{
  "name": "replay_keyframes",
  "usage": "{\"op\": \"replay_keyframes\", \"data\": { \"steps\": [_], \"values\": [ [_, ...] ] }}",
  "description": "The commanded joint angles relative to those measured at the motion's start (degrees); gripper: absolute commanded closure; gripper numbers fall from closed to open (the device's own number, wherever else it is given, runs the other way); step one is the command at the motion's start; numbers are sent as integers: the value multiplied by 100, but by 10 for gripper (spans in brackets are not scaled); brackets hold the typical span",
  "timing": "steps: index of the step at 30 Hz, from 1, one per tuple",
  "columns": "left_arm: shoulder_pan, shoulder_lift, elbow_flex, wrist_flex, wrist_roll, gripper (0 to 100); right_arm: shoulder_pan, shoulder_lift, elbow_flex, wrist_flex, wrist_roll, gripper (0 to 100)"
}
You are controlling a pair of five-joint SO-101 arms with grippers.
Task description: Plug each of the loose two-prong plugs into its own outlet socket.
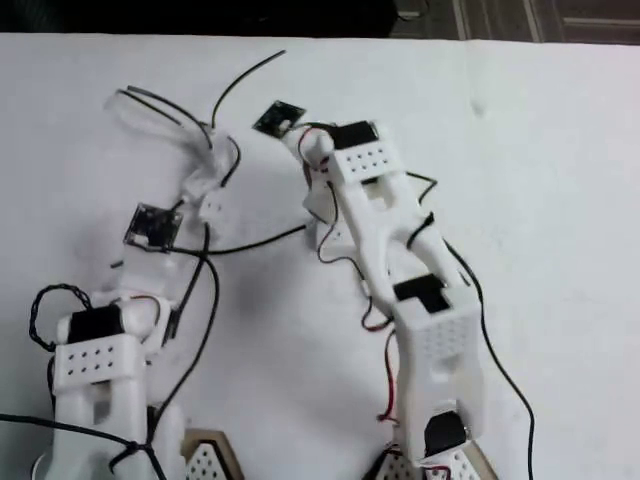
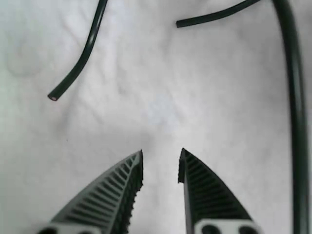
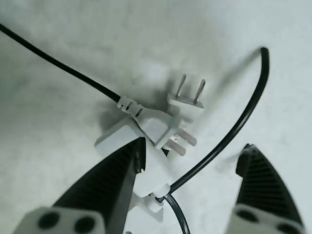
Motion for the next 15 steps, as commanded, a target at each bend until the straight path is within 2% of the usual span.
{"op": "replay_keyframes", "data": {
  "steps": [1,12,15],
  "values": [
    [57,-119,-18,-105,0,865,-154,286,-844,391,18,702],
    [31,-119,-18,-105,0,865,-462,1305,-1442,611,9,705],
    [31,-119,-18,-105,0,865,-356,1420,-1459,681,0,774]
  ]
}}
